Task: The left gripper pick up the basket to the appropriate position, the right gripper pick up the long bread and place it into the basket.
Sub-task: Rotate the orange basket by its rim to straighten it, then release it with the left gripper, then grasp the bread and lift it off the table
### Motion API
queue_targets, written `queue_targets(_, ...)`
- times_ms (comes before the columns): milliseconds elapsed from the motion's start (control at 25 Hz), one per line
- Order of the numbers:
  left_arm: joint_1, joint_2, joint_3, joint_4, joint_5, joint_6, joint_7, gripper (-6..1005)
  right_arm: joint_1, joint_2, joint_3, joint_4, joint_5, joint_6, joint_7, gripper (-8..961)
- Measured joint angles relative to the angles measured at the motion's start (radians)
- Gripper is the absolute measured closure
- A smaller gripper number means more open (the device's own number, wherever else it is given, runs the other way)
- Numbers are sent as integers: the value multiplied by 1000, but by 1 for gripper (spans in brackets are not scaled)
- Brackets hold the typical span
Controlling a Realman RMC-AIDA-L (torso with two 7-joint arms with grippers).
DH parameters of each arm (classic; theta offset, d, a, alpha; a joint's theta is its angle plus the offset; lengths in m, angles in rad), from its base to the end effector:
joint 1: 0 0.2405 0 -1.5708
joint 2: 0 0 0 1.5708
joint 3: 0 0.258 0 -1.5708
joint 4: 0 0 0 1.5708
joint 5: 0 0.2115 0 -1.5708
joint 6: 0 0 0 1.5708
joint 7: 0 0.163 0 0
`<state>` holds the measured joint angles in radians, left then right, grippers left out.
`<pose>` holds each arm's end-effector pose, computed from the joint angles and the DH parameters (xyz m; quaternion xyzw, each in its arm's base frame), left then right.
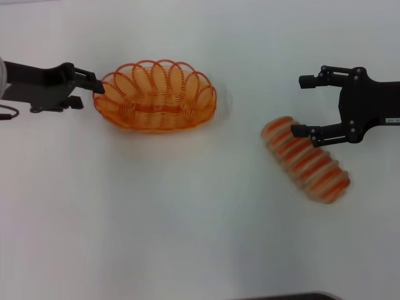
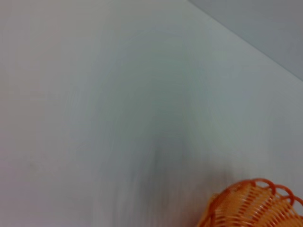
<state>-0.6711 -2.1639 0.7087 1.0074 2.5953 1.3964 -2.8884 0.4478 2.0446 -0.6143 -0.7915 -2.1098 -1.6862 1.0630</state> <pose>-0.2535 0.3897 -0.0036 -0.6759 -0.7080 -0.0810 0.1881 0.2877 0.3145 0.0200 -0.9697 0.0520 0.1717 0.1659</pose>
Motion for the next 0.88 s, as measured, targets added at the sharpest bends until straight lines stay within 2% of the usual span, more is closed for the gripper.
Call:
queue_targets(120,12,5,-1,37,0,20,10,509,0,2,3,0,3,-1,1,24)
queue_targets(320,33,18,-22,112,-32,67,89,403,7,11,33,3,4,-1,19,26)
queue_targets(440,57,41,-31,126,-134,84,212,411,15,16,53,7,13,0,57,26)
queue_targets(560,84,60,-63,102,-285,102,459,418,20,20,57,14,35,22,116,25)
queue_targets(640,92,68,-111,65,-374,150,686,418,24,24,57,15,42,34,161,25)
queue_targets(760,101,77,-154,25,-426,251,988,419,30,27,57,15,57,37,238,25)
queue_targets(800,101,77,-154,25,-426,251,988,419,32,28,57,15,67,39,268,25)
queue_targets(840,119,75,-150,28,-422,287,1148,419,34,28,58,14,79,43,300,25)
queue_targets(880,124,74,-147,30,-419,291,1175,419,35,27,57,12,86,44,326,26)
